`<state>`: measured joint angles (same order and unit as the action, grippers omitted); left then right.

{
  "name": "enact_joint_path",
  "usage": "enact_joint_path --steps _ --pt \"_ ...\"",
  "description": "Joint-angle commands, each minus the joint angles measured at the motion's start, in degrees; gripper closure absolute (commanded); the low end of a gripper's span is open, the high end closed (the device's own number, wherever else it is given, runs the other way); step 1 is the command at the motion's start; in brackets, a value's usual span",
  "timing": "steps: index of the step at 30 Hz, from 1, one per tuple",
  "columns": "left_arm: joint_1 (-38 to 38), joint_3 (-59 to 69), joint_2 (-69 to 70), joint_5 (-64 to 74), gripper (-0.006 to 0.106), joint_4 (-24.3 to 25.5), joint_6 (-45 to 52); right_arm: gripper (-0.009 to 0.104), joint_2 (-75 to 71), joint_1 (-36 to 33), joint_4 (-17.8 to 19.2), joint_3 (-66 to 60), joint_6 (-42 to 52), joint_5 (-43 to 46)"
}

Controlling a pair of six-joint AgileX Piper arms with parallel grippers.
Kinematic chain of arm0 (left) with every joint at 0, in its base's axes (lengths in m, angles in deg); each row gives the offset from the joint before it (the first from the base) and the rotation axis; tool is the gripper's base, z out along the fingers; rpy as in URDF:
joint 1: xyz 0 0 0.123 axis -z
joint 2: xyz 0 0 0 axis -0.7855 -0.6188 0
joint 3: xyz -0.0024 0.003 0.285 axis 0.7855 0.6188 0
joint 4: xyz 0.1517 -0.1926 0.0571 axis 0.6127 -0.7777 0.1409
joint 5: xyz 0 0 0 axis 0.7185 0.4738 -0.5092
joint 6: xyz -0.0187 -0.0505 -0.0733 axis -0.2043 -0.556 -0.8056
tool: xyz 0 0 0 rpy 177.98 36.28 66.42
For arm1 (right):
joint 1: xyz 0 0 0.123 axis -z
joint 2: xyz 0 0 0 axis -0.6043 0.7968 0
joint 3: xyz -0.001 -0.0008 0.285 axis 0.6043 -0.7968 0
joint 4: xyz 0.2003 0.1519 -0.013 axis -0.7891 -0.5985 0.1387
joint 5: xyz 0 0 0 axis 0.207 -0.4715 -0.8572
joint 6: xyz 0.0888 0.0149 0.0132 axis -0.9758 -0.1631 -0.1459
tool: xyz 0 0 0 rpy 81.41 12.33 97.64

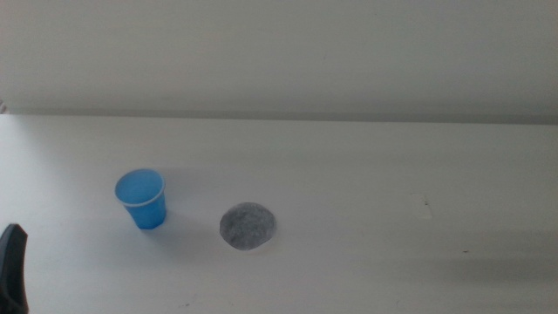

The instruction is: Place an empty cup on a cup mat.

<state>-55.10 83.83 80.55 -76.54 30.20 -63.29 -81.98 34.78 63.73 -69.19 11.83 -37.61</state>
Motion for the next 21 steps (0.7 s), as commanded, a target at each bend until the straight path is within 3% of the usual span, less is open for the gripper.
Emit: enact_joint_path --steps 1,5,9,16,21 --pt "0.5 -4.6 -4.8 1.1 0.007 -0.1 -0.5 0.097 -2.1 0.0 0.6 -2.0 0.1 0.3" --pt "1.2 -19.8 -18.2 13.0 0.007 -0.1 0.1 0.097 -2.1 0.0 0.6 -2.0 0.1 0.3" --pt "1.7 -37.9 -33.2 33.5 0.007 -3.4 7.0 0.097 -2.1 0.0 0.6 -2.0 0.1 0.3" --pt "1.8 -63.1 -58.8 62.0 0.007 -5.2 7.8 0.097 -2.1 0.0 0.6 -2.0 0.1 0.3" --pt "6.7 -73.7 -73.9 70.7 0.007 -1.3 8.8 0.097 -2.1 0.0 0.6 -2.0 0.1 0.3"
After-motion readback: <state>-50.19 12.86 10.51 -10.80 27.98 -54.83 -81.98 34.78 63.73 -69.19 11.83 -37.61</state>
